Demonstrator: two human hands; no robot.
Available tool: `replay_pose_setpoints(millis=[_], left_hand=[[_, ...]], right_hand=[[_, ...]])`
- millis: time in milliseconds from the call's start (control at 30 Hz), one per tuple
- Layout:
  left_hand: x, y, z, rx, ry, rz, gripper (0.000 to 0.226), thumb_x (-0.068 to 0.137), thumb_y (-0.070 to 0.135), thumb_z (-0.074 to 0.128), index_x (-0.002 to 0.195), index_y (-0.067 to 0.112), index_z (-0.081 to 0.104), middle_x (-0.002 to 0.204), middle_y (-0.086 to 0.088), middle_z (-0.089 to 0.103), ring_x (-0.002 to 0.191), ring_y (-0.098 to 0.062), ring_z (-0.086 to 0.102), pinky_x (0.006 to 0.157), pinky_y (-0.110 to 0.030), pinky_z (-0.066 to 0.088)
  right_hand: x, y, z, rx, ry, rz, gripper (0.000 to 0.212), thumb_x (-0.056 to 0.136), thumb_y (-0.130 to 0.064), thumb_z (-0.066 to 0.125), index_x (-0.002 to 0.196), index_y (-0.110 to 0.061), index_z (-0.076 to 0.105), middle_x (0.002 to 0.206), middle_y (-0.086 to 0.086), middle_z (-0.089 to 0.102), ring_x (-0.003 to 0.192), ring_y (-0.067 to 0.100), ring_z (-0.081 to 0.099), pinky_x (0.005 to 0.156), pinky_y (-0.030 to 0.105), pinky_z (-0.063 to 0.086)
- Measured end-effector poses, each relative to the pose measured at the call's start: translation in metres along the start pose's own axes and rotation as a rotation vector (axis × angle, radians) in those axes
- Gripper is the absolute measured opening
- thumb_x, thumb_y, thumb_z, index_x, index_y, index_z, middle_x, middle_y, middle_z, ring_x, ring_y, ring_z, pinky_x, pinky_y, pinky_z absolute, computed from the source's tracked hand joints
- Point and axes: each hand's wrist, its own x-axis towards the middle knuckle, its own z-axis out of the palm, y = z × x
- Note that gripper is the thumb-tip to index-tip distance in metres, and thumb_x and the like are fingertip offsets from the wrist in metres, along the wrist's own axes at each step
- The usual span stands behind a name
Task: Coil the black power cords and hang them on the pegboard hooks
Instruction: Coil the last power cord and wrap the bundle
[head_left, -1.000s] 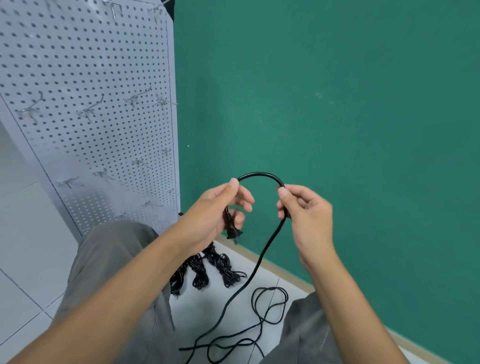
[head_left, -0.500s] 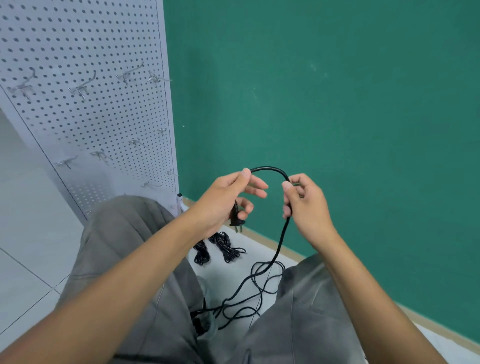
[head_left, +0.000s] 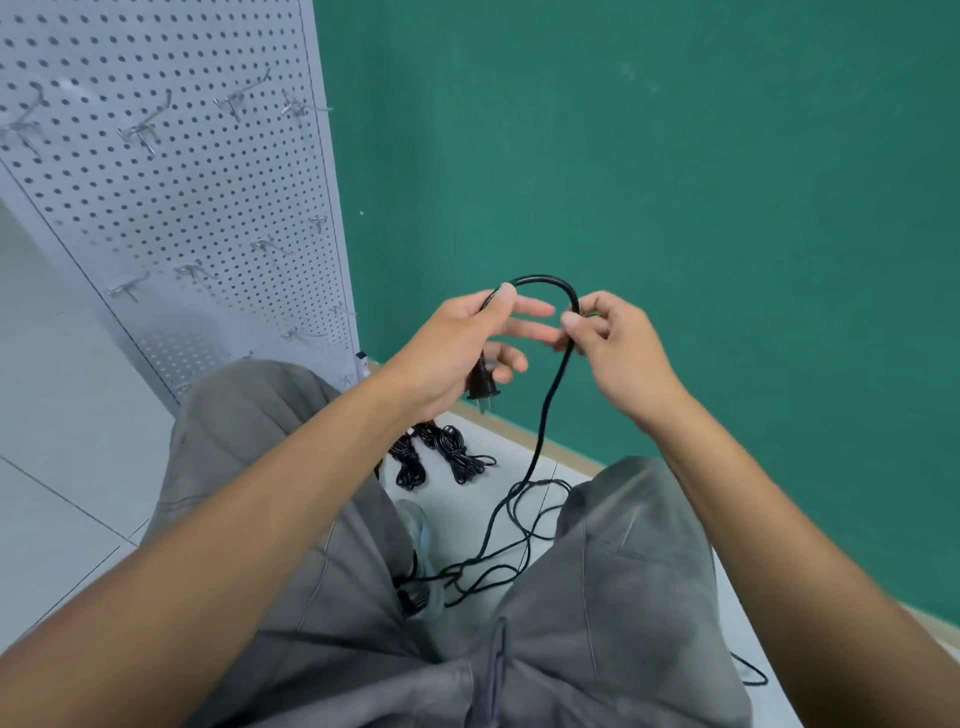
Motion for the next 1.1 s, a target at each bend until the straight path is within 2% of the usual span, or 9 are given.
replay_pose_setpoints(millis=[100,233,400,500,567,733,867,967,1100], left_hand=[[-0.001,-0.011,-0.004,0.098,-0.013,-0.054,0.044,0.112,0.036,0.039,0.120,0.005,0.068,0.113,-0.013,0.077,0.061,-0.016,0.055,0.053,-0.020,0.042],[0.005,-0.029,-0.007,0.115,-0.011,-0.122,0.041,0.111,0.037,0.041,0.111,0.009,0.071,0.110,-0.014,0.077,0.060,-0.017,0.055,0.054,-0.023,0.042],[0.019,-0.041,-0.013,0.124,0.041,-0.171,0.043,0.111,0.038,0.041,0.114,0.006,0.069,0.109,-0.013,0.076,0.058,-0.017,0.054,0.054,-0.023,0.043],[0.026,-0.048,-0.016,0.172,0.065,-0.187,0.041,0.111,0.038,0.043,0.118,0.007,0.069,0.112,-0.012,0.075,0.059,-0.016,0.056,0.055,-0.024,0.043],[0.031,-0.052,-0.017,0.195,0.080,-0.178,0.040,0.111,0.038,0.043,0.124,0.010,0.068,0.119,-0.010,0.072,0.060,-0.016,0.060,0.057,-0.025,0.045],[0.042,-0.061,-0.025,0.205,0.140,-0.161,0.044,0.111,0.044,0.038,0.139,0.020,0.062,0.132,-0.005,0.067,0.078,-0.019,0.069,0.063,-0.024,0.052],[0.046,-0.067,-0.032,0.151,0.178,-0.099,0.044,0.112,0.043,0.033,0.132,0.022,0.066,0.117,-0.001,0.076,0.103,-0.020,0.071,0.087,-0.028,0.057],[0.047,-0.069,-0.030,-0.048,0.182,-0.043,0.038,0.113,0.036,0.033,0.126,0.018,0.063,0.113,-0.007,0.077,0.107,-0.026,0.073,0.094,-0.034,0.058],[0.048,-0.062,-0.025,-0.202,0.150,-0.008,0.040,0.113,0.033,0.031,0.127,0.012,0.061,0.113,-0.015,0.076,0.107,-0.030,0.074,0.094,-0.037,0.059]], right_hand=[[-0.002,0.028,0.013,-0.151,0.012,0.005,0.007,0.099,-0.016,0.063,0.092,-0.014,0.065,0.076,-0.014,0.069,0.072,0.013,0.060,0.077,0.034,0.048],[0.002,0.040,0.022,-0.050,0.059,0.061,0.009,0.099,-0.010,0.062,0.091,-0.013,0.064,0.089,0.005,0.071,0.062,0.011,0.062,0.072,0.036,0.057],[0.025,0.050,0.039,0.125,0.085,0.094,0.018,0.100,-0.006,0.059,0.089,-0.020,0.057,0.093,0.002,0.069,0.084,0.021,0.074,0.092,0.043,0.058],[0.033,0.048,0.043,0.184,0.112,0.063,0.028,0.099,0.002,0.057,0.088,-0.023,0.057,0.107,0.000,0.068,0.098,-0.001,0.067,0.101,0.030,0.052],[0.040,0.046,0.045,0.226,0.121,0.030,0.030,0.098,0.006,0.055,0.088,-0.023,0.058,0.113,0.003,0.067,0.108,-0.003,0.063,0.102,0.022,0.049],[0.044,0.049,0.041,0.157,0.005,0.124,0.009,0.099,-0.010,0.064,0.091,-0.012,0.060,0.083,0.004,0.071,0.064,0.016,0.070,0.072,0.030,0.059],[0.027,0.036,0.035,0.240,-0.203,0.181,0.022,0.100,-0.016,0.064,0.081,-0.009,0.057,0.071,0.014,0.072,0.045,0.018,0.062,0.048,0.024,0.049],[0.022,0.029,0.031,0.247,-0.343,0.202,0.024,0.102,-0.021,0.061,0.085,-0.005,0.061,0.062,0.009,0.068,0.037,0.014,0.053,0.039,0.020,0.039],[0.029,0.033,0.022,-0.087,-0.331,0.126,0.030,0.100,-0.034,0.064,0.080,-0.012,0.067,0.051,0.000,0.060,0.037,0.008,0.039,0.044,0.022,0.031]])
